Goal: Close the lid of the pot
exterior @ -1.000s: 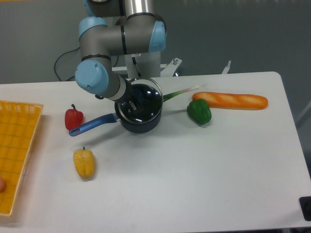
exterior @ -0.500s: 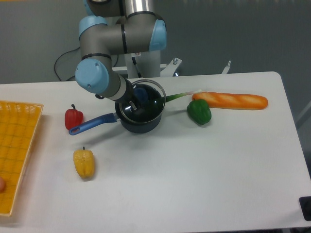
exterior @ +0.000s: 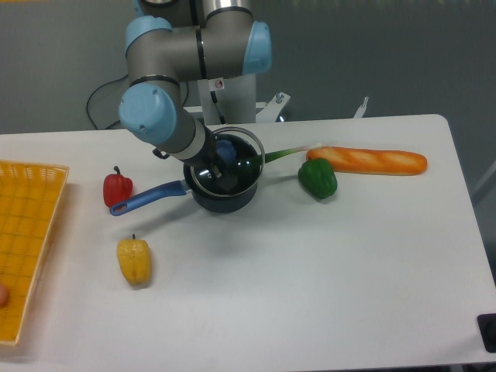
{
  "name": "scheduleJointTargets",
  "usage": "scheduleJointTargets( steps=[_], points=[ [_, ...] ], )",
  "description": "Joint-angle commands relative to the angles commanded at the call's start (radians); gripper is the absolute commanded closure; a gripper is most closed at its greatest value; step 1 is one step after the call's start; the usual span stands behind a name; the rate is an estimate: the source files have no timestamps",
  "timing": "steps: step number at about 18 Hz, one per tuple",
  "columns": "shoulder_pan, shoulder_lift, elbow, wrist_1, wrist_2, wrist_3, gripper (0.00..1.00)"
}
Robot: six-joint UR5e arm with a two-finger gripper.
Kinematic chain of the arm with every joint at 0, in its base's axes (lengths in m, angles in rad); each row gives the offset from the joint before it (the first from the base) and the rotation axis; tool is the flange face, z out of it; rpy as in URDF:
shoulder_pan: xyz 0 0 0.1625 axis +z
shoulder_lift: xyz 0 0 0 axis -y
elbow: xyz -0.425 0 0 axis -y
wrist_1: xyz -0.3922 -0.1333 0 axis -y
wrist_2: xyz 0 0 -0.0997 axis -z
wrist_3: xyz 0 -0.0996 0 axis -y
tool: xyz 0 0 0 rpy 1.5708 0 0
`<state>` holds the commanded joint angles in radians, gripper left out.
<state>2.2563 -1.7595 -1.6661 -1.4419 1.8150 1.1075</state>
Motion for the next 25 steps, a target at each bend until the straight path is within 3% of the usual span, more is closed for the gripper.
scheduleJointTargets(
  steps=[6, 13, 25],
  points=[
    [0.12, 0.003, 0.074, 0.006, -0.086, 0.172, 0.0],
    [0.278, 0.032, 0.075, 0.0, -0.112, 0.484, 0.0],
    [0.451, 0.044, 0.081, 0.003, -0.158, 0.73, 0.0]
  ],
)
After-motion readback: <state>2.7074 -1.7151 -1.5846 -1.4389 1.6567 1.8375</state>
